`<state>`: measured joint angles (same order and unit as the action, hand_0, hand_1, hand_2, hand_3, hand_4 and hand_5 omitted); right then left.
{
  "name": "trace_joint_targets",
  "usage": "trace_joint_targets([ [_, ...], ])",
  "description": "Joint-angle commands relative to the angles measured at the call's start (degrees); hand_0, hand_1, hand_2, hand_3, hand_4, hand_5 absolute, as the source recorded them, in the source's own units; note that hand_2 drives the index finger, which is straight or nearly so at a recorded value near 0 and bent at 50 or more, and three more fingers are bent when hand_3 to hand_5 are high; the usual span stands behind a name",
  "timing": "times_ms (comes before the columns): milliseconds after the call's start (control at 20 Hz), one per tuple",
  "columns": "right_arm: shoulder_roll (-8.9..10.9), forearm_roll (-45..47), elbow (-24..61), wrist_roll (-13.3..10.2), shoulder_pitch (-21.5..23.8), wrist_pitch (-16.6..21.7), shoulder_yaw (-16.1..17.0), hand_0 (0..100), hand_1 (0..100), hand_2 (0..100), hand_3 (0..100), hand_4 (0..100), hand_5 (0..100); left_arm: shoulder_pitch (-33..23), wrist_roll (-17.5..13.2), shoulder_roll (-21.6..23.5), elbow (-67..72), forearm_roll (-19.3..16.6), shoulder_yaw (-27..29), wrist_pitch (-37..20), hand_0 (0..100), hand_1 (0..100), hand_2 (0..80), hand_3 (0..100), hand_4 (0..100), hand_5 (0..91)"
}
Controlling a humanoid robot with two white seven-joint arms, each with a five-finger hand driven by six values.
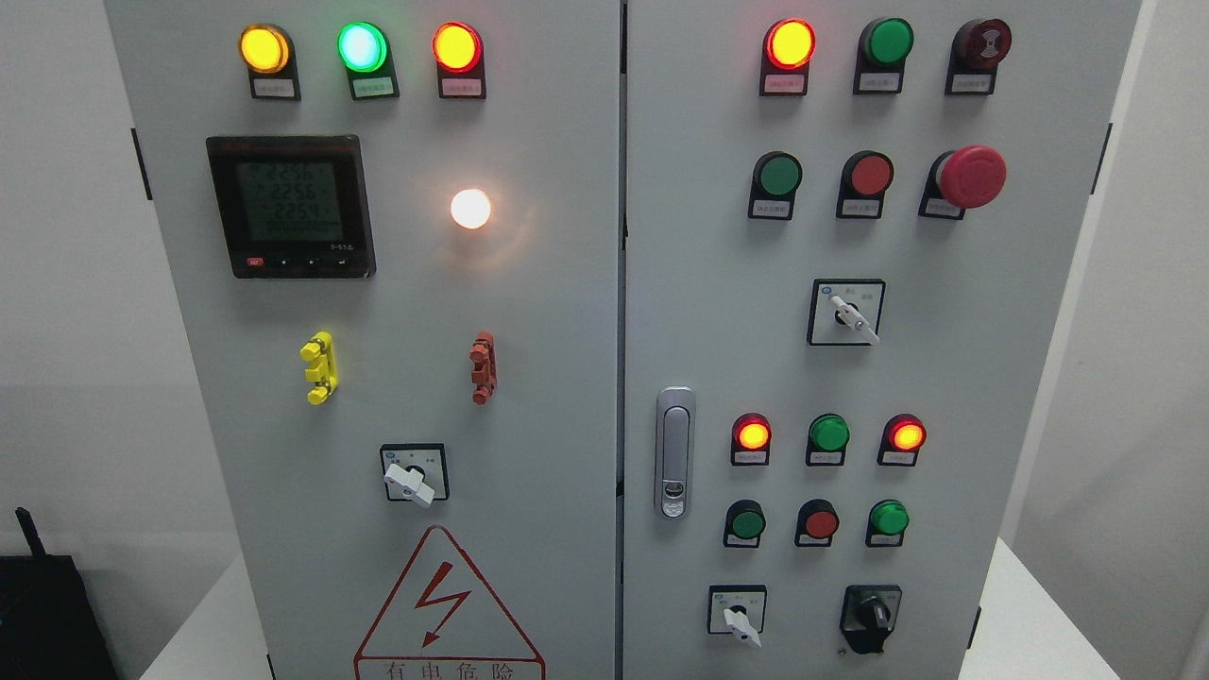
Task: Trip black knob to open circuit
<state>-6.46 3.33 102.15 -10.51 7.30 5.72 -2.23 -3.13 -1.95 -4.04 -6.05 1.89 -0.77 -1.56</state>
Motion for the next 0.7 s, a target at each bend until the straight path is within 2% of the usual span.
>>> trace_joint_targets([
  [0,0.05,0.3,2.0,0.2,-0.9,-0.1,0.2,0,7,0,100,100,99,0.1,0.0,0.0,0.0,0.1,0.1,-0.1,12,39,0.0,0,0,0.0],
  [401,0.05,0.3,2.3,0.2,-1.8,-0.4,0.1,0,7,0,100,100,99,0.1,0.0,0.0,0.0,0.1,0.1,-0.1,12,39,0.0,0,0,0.0],
  [651,-0.04,0.3,2.4,0.2,-3.4,-1.9,-0.1,0,7,0,100,100,99,0.1,0.0,-0.1,0.0,0.1,0.1,-0.1,12,39,0.0,0,0,0.0],
])
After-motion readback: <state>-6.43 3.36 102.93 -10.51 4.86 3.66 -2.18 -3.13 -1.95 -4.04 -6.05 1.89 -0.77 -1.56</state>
